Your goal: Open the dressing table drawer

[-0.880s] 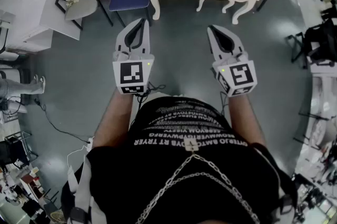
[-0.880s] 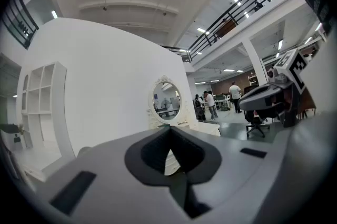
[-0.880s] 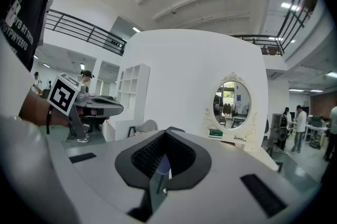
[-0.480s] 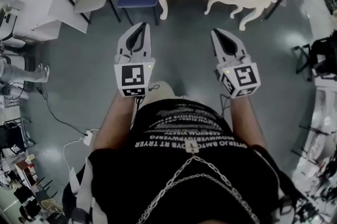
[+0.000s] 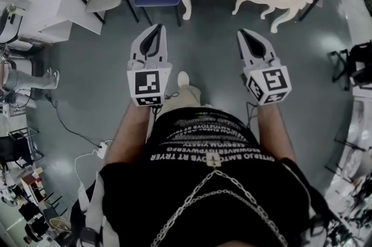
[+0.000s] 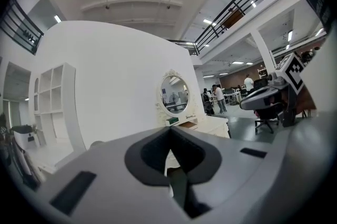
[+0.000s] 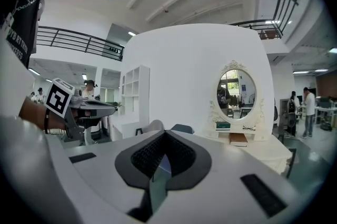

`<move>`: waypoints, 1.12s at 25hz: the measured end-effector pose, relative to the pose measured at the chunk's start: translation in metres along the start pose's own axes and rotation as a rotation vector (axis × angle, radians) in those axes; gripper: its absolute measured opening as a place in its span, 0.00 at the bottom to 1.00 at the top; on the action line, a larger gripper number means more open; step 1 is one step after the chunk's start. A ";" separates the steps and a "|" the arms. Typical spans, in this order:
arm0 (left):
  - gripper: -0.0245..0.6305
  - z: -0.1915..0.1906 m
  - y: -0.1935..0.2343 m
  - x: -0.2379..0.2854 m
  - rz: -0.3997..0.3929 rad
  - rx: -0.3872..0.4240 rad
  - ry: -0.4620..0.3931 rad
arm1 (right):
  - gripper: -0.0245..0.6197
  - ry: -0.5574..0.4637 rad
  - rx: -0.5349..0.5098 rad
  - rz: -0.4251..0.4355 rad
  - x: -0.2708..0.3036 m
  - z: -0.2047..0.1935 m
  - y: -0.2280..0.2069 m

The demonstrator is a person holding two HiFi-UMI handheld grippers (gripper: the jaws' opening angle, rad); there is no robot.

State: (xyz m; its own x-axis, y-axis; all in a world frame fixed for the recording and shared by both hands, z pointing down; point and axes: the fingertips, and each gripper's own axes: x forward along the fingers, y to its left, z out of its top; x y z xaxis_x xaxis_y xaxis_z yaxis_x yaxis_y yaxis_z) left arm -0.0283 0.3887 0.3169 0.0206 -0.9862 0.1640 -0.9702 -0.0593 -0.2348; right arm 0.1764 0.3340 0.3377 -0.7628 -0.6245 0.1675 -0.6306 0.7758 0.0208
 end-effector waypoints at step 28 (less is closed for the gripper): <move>0.04 0.001 0.112 0.153 -0.125 -0.022 -0.039 | 0.03 0.040 -0.048 -0.087 0.165 0.044 -0.026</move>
State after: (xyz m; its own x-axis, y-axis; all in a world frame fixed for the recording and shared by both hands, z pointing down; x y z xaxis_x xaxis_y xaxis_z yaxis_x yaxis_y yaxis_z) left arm -0.1331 0.2313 0.3146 0.1510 -0.9766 0.1532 -0.9646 -0.1794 -0.1934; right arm 0.0604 0.2066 0.3219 -0.6983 -0.6865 0.2027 -0.6860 0.7227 0.0842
